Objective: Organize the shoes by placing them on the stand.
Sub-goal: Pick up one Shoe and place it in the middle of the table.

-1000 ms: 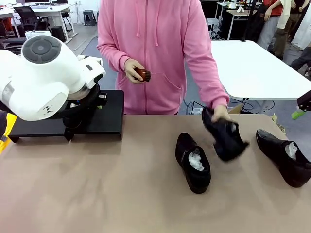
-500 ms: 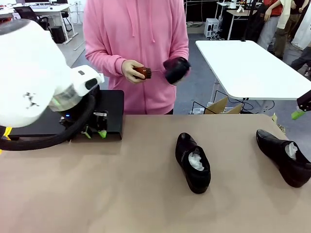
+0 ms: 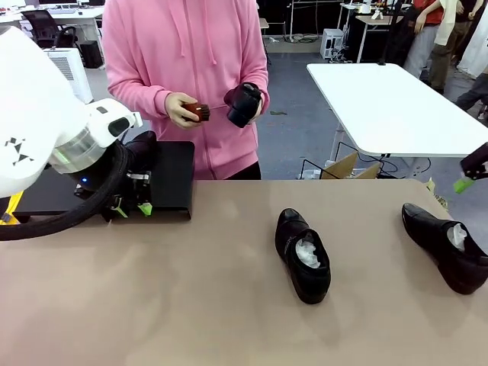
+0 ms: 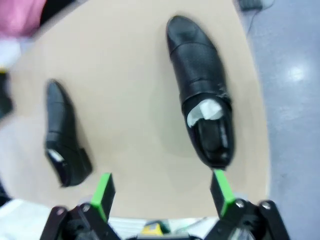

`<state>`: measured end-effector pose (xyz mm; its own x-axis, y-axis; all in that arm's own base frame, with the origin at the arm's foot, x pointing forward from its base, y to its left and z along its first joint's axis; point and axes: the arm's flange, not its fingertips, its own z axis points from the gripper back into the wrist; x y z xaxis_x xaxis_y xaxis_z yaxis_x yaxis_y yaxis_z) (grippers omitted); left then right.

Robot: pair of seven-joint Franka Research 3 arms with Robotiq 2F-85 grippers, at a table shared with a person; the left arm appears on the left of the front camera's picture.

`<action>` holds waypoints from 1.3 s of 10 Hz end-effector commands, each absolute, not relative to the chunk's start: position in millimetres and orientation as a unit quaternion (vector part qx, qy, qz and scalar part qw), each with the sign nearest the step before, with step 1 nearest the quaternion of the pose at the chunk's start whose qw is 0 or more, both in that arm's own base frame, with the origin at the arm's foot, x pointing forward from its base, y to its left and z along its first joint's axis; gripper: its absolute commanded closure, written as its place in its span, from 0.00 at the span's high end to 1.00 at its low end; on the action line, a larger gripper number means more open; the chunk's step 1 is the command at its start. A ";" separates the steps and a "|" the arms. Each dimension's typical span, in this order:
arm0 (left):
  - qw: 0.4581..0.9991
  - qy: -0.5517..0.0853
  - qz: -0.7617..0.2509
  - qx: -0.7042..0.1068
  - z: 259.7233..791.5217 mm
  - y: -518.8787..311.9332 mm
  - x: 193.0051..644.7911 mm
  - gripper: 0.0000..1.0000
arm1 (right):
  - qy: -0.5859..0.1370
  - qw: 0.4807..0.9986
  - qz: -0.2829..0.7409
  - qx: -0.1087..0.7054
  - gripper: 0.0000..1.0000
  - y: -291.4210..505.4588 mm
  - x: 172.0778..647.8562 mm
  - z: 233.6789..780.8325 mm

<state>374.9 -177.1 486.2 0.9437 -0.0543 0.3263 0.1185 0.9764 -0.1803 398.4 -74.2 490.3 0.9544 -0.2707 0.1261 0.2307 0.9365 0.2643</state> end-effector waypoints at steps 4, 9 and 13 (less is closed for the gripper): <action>0.981 -0.160 -0.048 -0.099 486.6 -180.2 376.0 0.44 | -0.082 0.992 0.091 0.028 1.00 -17.7 390.0 454.8; 0.981 -0.160 -0.048 -0.099 486.6 -180.2 376.0 0.44 | -0.079 0.993 0.083 -0.038 1.00 -14.4 398.4 421.3; 0.981 -0.160 -0.048 -0.099 486.6 -180.2 376.0 0.44 | -0.036 0.996 0.057 -0.049 1.00 -16.1 416.3 387.7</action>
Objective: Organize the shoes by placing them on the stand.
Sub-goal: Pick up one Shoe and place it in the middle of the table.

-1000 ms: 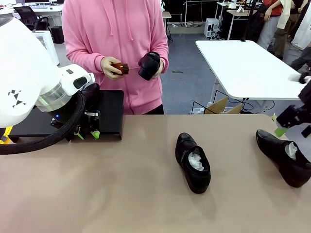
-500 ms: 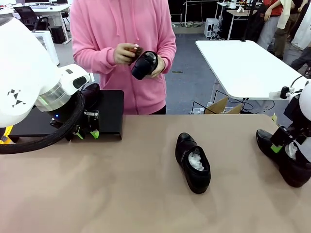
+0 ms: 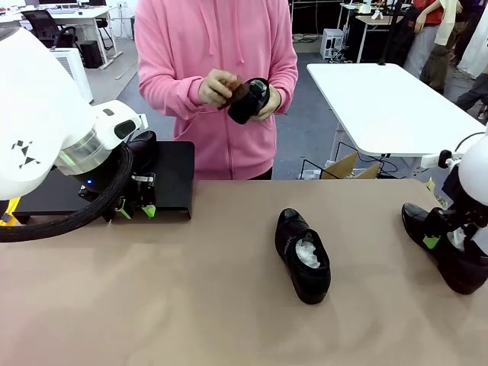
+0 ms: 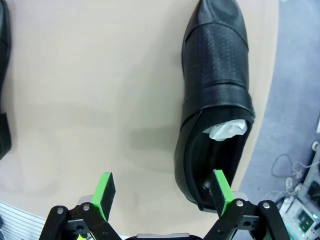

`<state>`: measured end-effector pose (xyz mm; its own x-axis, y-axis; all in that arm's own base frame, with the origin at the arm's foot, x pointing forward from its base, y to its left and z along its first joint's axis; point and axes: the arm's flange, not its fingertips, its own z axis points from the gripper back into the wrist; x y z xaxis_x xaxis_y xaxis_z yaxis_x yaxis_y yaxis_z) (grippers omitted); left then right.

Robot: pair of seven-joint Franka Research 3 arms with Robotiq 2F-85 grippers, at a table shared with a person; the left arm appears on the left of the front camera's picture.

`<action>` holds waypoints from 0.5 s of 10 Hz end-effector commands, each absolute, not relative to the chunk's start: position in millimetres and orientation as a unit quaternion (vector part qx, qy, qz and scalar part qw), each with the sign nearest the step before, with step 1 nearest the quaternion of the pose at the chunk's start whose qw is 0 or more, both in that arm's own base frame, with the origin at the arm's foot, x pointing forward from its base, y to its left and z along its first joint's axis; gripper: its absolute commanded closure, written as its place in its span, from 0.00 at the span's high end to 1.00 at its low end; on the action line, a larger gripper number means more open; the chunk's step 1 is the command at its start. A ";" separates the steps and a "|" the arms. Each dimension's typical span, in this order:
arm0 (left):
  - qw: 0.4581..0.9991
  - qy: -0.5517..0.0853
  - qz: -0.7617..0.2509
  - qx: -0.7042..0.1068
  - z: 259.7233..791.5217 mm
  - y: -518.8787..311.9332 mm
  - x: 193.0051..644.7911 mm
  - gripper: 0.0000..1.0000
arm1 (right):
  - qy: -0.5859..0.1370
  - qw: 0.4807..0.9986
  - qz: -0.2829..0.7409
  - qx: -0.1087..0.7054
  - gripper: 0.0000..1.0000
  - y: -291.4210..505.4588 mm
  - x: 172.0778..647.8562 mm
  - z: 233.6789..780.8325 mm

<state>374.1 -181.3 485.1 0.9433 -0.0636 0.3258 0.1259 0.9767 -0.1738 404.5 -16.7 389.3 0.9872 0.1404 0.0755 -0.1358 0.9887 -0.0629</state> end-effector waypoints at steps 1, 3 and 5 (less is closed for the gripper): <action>0.981 -0.160 -0.048 -0.099 486.6 -180.2 376.0 0.44 | -0.028 0.997 0.056 -0.045 1.00 -15.1 419.5 382.8; 0.981 -0.160 -0.048 -0.099 486.6 -180.2 376.0 0.44 | -0.020 0.998 0.043 -0.045 1.00 -15.4 429.4 371.0; 0.981 -0.160 -0.048 -0.099 486.6 -180.2 376.0 0.44 | -0.016 0.999 0.028 -0.043 1.00 -17.4 436.6 365.0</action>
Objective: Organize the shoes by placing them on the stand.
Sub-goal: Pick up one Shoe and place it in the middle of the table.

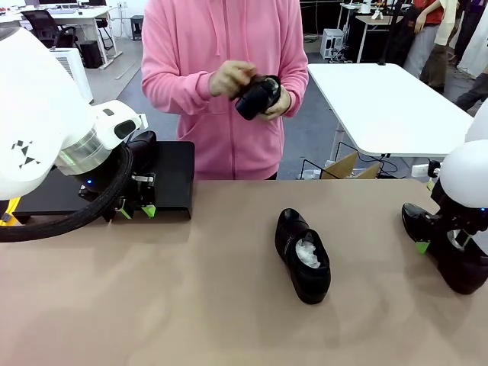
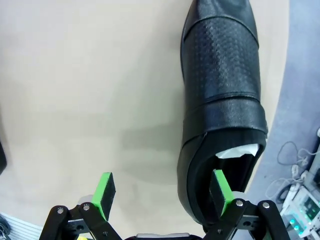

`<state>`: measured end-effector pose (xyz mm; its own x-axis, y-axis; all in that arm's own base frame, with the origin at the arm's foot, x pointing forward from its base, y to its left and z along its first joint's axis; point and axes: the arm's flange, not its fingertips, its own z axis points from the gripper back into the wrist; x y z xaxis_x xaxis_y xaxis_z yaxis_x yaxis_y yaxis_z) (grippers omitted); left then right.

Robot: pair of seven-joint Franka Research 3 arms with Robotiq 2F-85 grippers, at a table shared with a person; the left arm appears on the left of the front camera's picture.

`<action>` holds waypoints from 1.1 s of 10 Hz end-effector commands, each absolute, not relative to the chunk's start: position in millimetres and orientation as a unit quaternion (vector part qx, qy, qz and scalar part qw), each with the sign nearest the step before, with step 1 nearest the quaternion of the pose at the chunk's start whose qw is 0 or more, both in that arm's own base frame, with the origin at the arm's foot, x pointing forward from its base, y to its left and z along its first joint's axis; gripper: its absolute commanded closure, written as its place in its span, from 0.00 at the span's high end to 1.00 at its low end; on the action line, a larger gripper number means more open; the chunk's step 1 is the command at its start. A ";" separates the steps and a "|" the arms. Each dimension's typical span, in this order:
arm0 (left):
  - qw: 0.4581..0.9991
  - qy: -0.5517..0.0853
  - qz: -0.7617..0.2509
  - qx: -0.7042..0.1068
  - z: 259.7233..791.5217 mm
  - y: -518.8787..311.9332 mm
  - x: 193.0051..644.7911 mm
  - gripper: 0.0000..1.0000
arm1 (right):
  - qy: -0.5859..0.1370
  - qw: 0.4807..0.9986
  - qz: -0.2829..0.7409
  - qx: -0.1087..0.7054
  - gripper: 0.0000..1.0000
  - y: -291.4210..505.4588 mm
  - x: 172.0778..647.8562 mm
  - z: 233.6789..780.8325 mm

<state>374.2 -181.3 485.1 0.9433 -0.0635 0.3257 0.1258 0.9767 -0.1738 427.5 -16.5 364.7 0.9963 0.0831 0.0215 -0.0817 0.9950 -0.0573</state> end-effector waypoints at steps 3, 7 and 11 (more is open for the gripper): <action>0.981 -0.160 -0.048 -0.099 486.6 -180.2 376.0 0.44 | -0.008 0.999 0.006 -0.038 1.00 -21.3 445.5 353.2; 0.981 -0.160 -0.048 -0.099 486.6 -180.2 376.0 0.44 | -0.003 0.999 -0.005 -0.038 1.00 -24.1 451.2 344.0; 0.981 -0.160 -0.048 -0.099 486.6 -180.2 376.0 0.44 | -0.004 0.999 -0.018 -0.039 0.95 -25.0 452.9 340.8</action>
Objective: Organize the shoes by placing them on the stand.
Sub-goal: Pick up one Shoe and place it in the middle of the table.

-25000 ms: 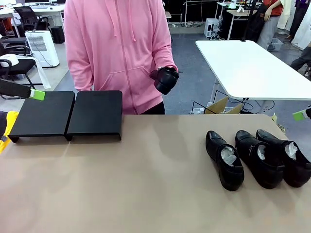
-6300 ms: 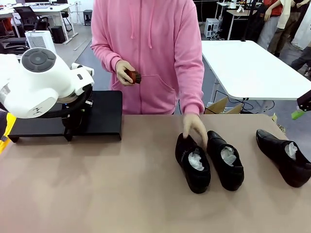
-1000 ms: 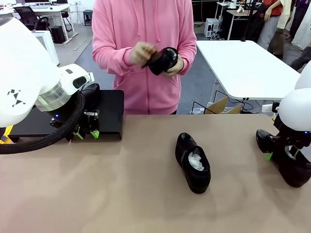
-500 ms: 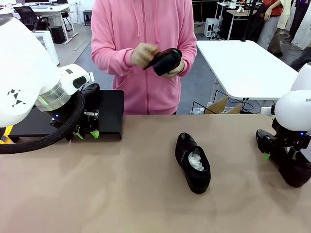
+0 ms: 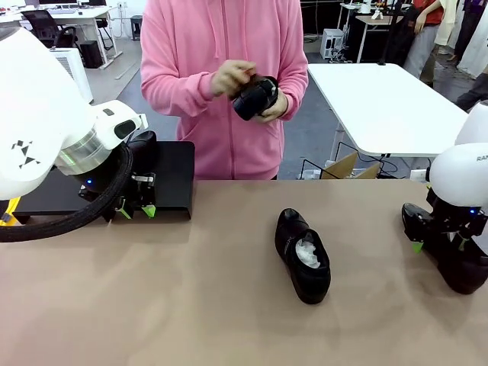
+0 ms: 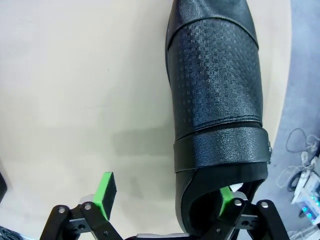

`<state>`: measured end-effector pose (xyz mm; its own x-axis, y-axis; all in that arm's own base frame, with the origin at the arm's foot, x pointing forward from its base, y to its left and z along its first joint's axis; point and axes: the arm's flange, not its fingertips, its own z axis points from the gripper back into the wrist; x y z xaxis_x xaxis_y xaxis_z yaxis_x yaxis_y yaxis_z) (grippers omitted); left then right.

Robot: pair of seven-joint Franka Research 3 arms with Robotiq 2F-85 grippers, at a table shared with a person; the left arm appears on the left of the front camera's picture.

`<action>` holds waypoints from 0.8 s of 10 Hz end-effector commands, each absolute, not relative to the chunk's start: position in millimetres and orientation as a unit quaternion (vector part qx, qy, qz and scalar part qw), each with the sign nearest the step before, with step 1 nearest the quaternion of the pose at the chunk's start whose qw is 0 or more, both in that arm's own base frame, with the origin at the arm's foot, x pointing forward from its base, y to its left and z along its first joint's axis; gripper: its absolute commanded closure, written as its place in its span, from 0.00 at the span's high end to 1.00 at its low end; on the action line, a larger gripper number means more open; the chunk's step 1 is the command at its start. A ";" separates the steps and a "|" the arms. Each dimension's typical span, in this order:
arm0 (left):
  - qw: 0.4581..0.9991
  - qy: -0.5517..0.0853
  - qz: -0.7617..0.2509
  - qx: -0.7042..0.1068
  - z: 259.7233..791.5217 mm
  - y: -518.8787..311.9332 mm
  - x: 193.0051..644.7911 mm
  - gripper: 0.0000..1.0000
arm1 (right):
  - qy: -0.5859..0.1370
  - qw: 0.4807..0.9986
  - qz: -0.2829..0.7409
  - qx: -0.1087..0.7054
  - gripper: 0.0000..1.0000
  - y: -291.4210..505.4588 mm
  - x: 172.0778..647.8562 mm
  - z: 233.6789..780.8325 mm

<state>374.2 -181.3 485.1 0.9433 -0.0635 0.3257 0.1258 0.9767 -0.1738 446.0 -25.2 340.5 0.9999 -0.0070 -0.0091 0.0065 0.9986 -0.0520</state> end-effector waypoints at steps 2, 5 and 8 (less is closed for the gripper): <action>0.981 -0.160 -0.048 -0.099 486.6 -180.2 376.0 0.44 | -0.004 0.999 -0.022 -0.041 0.66 -26.2 453.6 339.8; 0.981 -0.160 -0.048 -0.099 486.6 -180.2 376.0 0.44 | -0.007 0.998 -0.025 -0.054 0.11 -28.6 455.7 337.5; 0.981 -0.160 -0.048 -0.099 486.6 -180.2 376.0 0.44 | -0.014 0.998 -0.031 -0.061 0.00 -30.4 457.3 338.5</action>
